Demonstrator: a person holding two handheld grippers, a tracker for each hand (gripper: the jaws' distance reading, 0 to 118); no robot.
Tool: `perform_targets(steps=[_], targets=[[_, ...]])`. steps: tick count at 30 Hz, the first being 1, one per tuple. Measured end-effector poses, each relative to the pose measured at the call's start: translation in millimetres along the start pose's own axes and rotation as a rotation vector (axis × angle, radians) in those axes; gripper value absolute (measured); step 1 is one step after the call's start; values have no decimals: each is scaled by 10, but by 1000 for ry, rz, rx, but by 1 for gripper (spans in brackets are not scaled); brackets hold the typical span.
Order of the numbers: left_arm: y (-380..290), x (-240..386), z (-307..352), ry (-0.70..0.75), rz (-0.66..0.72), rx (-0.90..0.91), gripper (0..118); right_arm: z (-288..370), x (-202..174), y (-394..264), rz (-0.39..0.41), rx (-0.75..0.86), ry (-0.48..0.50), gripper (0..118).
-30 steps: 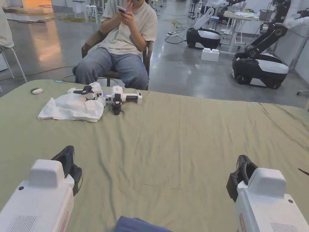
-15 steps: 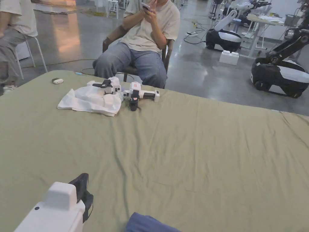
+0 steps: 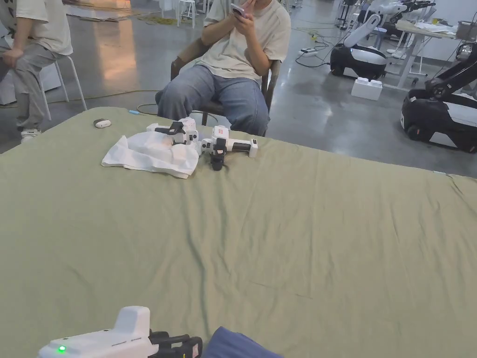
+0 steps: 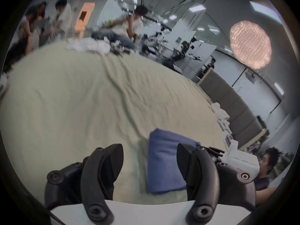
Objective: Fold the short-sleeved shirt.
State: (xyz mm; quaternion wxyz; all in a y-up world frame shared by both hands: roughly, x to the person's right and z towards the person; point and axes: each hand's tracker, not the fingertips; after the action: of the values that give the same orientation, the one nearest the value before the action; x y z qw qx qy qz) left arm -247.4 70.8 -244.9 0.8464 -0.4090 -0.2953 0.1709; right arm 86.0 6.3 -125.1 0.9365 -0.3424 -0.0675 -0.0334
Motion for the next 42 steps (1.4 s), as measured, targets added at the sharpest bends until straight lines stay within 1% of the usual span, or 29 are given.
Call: perform_targets(steps=[4, 5, 8, 9, 10, 12, 13, 14, 16, 17, 18, 21, 23, 28, 33, 38, 42], targets=[[69, -187, -389, -120, 100, -133, 81, 34, -15, 14, -5, -1, 1, 0], [84, -243, -511, -173, 124, -172, 82, 31, -10, 12, -5, -1, 2, 0], [85, -342, -841, -225, 200, -276, 82, 32, 9, 14, -8, -2, 7, 0], [76, -382, -934, -240, 232, -309, 81, 31, 14, 16, -10, -4, 10, 0], [64, -428, -1016, -284, 258, -331, 80, 34, 24, 18, -13, -4, 14, 0], [46, -481, -1058, -392, 290, -319, 80, 34, 34, 17, -19, -6, 18, 0], [50, -508, -1097, -422, 321, -338, 80, 29, 32, 10, -18, -6, 19, 0], [45, -530, -1145, -449, 345, -367, 77, 29, 33, 9, -15, -5, 20, 0], [-3, -546, -1187, -486, 359, -398, 66, 30, 39, 5, -12, -4, 22, 0], [-22, -540, -1212, -466, 340, -390, 54, 27, 35, 3, -11, -4, 22, 0], [-47, -531, -1227, -459, 333, -387, 44, 26, 36, 1, -10, -4, 23, 0], [-121, -513, -1198, -466, 358, -360, 26, 20, 41, -12, -12, -1, 23, 0], [-178, -562, -1173, -489, 348, -336, 21, 20, 34, -14, -7, 2, 23, 0], [-261, -518, -1007, -498, 357, -281, 19, 29, 25, -8, 7, 12, 26, 0], [-218, -423, -688, -504, 383, -231, 19, 116, -45, 112, 56, 44, 35, 0], [108, -566, -130, -474, 417, -172, 19, 305, 6, 473, 74, 148, 31, 0], [523, -830, 439, -412, 430, -134, 19, 497, 163, 875, 80, 255, -4, 0]])
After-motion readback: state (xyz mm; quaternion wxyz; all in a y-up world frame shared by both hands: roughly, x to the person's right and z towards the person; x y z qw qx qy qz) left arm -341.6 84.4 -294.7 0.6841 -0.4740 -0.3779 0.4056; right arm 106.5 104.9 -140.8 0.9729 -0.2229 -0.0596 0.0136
